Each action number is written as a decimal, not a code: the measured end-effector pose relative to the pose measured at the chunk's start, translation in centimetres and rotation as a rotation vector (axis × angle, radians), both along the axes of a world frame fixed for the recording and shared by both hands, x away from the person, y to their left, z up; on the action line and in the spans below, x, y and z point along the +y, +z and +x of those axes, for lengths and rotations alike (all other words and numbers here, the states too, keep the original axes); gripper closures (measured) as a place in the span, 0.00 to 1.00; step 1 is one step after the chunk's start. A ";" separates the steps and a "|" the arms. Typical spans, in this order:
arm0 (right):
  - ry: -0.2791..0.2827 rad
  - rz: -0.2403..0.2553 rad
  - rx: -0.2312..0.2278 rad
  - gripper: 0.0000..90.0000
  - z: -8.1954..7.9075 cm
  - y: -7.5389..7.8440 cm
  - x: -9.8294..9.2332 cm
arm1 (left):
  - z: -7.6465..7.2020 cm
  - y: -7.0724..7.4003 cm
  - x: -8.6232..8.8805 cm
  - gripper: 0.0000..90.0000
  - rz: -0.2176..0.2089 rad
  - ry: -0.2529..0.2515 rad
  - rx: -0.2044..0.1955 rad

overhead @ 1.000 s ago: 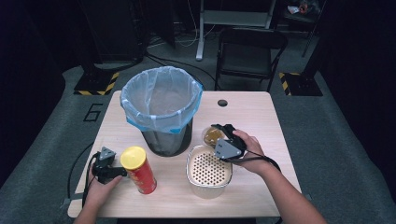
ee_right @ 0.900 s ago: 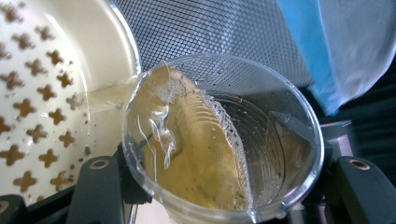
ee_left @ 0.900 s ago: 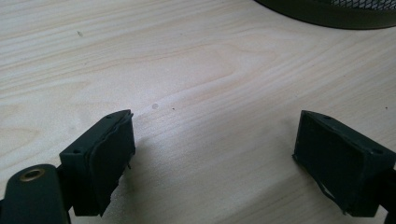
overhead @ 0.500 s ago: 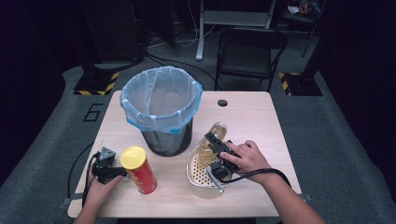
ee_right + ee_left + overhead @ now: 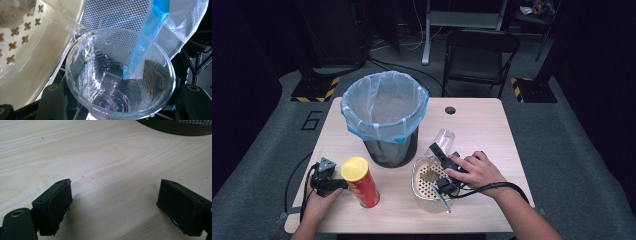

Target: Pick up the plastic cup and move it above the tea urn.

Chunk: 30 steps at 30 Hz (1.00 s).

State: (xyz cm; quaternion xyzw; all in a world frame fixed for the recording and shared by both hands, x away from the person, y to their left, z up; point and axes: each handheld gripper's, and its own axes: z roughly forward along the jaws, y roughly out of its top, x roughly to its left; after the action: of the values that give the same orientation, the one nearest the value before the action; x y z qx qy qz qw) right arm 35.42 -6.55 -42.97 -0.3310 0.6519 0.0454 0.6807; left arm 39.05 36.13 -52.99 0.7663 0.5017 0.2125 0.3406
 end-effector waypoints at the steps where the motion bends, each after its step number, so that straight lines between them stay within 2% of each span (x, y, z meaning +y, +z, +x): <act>1: 0.012 0.020 -0.008 0.40 0.0 0.0 0.0 | 0.0 0.0 0.0 0.13 0.000 0.000 0.000; 4: 0.016 0.011 -0.007 0.40 0.0 0.1 0.1 | 0.0 0.0 0.0 0.13 -0.001 0.000 0.000; 5: 0.020 -0.010 -0.003 0.40 0.0 0.2 0.1 | 0.0 0.0 0.0 0.13 -0.001 0.000 0.000; 6: 0.009 -0.027 0.020 0.40 -0.1 0.2 0.0 | 0.0 0.0 0.0 0.13 -0.001 0.000 0.000; 7: 0.021 0.011 -0.015 0.40 -0.1 0.3 0.1 | 0.0 0.0 0.0 0.13 0.000 0.000 0.000; 8: 0.020 0.013 -0.020 0.40 -0.1 0.4 0.1 | 0.0 0.0 0.0 0.13 0.000 0.000 0.000; 9: 0.011 0.000 -0.009 0.40 -0.2 0.4 0.0 | 0.0 0.0 0.0 0.13 0.000 0.000 0.000; 11: 0.017 0.004 -0.008 0.40 -0.3 0.4 0.0 | 0.0 0.0 0.0 0.13 0.001 0.000 0.000; 12: 0.015 -0.018 0.006 0.40 -0.3 0.3 0.0 | 0.0 0.0 0.0 0.13 0.000 0.000 0.000; 14: 0.023 -0.018 0.010 0.40 -0.2 0.3 0.0 | 0.0 0.0 0.0 0.13 0.001 0.000 0.000; 15: 0.030 0.037 -0.015 0.40 -0.3 0.3 0.0 | 0.0 0.0 0.0 0.13 0.000 0.000 0.000; 16: 0.028 0.036 -0.013 0.40 -0.3 0.3 0.0 | 0.0 0.0 0.0 0.13 0.000 0.000 0.000; 18: 0.028 0.031 -0.010 0.40 -0.3 0.3 0.0 | 0.0 0.0 0.0 0.13 -0.001 0.001 0.000; 19: 0.027 -0.007 -0.021 0.40 -0.4 0.5 0.0 | 0.0 0.0 0.0 0.13 0.000 0.000 0.000; 22: 0.022 0.016 -0.016 0.40 -0.4 0.2 -0.1 | 0.0 0.0 0.0 0.13 -0.001 0.001 0.000; 24: 0.033 -0.016 -0.009 0.40 -0.3 0.3 0.0 | 0.0 0.0 0.0 0.13 -0.001 0.000 0.000; 28: 0.027 -0.046 -0.003 0.40 -0.4 0.3 0.0 | 0.0 0.0 0.0 0.13 0.000 0.001 0.000; 29: 0.039 0.000 -0.052 0.40 -0.5 0.3 0.0 | 0.0 0.0 0.0 0.13 0.000 0.000 0.000; 30: 0.044 -0.010 -0.055 0.40 -0.6 0.4 0.1 | 0.0 0.0 0.0 0.13 0.000 0.000 0.000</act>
State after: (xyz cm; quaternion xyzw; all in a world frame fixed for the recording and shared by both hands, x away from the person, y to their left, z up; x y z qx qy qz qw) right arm 34.86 -6.48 -42.56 -0.3499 0.6256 0.0480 0.6956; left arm 39.05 36.13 -52.99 0.7663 0.5017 0.2125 0.3406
